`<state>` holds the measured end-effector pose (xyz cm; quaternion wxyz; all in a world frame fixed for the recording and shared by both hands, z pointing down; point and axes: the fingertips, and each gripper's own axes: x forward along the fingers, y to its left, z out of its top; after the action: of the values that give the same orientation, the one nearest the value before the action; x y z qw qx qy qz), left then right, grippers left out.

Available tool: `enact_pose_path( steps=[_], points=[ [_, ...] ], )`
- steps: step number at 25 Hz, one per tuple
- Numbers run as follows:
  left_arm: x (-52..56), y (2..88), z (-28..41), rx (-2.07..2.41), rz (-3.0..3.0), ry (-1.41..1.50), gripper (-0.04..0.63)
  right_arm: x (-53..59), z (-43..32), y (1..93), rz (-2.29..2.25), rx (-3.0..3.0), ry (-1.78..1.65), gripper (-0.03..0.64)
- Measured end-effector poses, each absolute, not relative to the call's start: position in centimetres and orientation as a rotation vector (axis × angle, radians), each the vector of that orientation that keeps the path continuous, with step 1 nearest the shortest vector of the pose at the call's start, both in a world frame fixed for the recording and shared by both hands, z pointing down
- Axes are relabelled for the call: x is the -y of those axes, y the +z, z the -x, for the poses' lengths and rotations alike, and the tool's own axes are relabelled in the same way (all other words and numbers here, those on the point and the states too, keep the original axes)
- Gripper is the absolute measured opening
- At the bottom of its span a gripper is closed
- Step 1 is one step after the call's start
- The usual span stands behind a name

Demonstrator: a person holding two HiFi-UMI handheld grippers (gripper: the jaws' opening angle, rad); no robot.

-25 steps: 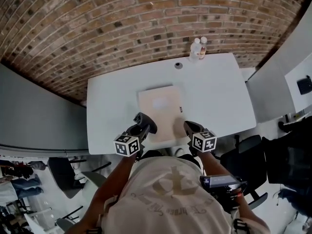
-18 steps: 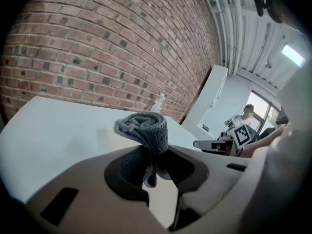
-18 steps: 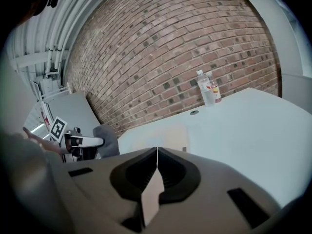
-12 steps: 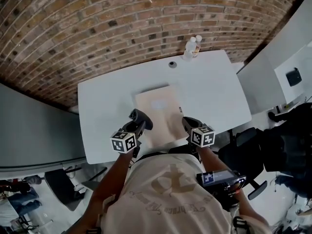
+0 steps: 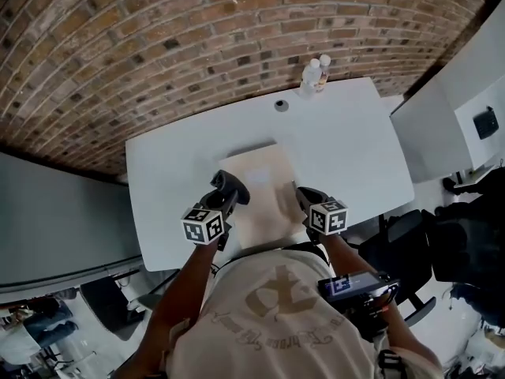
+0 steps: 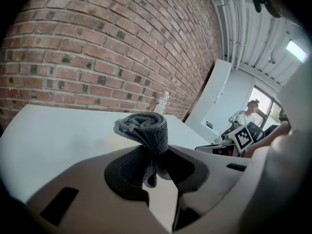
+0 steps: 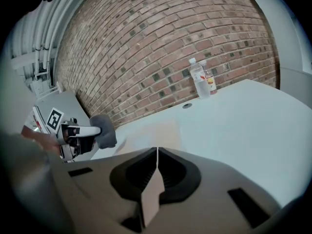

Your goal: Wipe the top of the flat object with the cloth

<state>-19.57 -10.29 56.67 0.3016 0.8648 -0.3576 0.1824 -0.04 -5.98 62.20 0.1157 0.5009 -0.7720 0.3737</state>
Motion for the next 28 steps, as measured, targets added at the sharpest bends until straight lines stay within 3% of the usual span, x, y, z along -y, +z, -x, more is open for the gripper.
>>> enact_pose_path(
  steps=[9, 11, 12, 28],
  points=[
    [15.7, 56.9, 15.9, 0.962, -2.307, 0.569, 0.107, 9.6, -0.2, 64.2, -1.372, 2.248, 1.141, 0.035],
    [17.3, 57.0, 15.1, 0.964, -2.315, 0.597, 0.107, 10.3, 0.0, 64.9, -1.338, 2.241, 1.160, 0.130],
    [18.1, 57.1, 14.7, 0.964, -2.317, 0.608, 0.107, 10.5, 0.1, 65.2, -1.321, 2.235, 1.167, 0.143],
    [26.2, 60.6, 7.2, 0.852, -2.205, 0.692, 0.107, 10.4, 0.7, 68.0, -1.223, 2.226, 1.312, 0.144]
  ],
)
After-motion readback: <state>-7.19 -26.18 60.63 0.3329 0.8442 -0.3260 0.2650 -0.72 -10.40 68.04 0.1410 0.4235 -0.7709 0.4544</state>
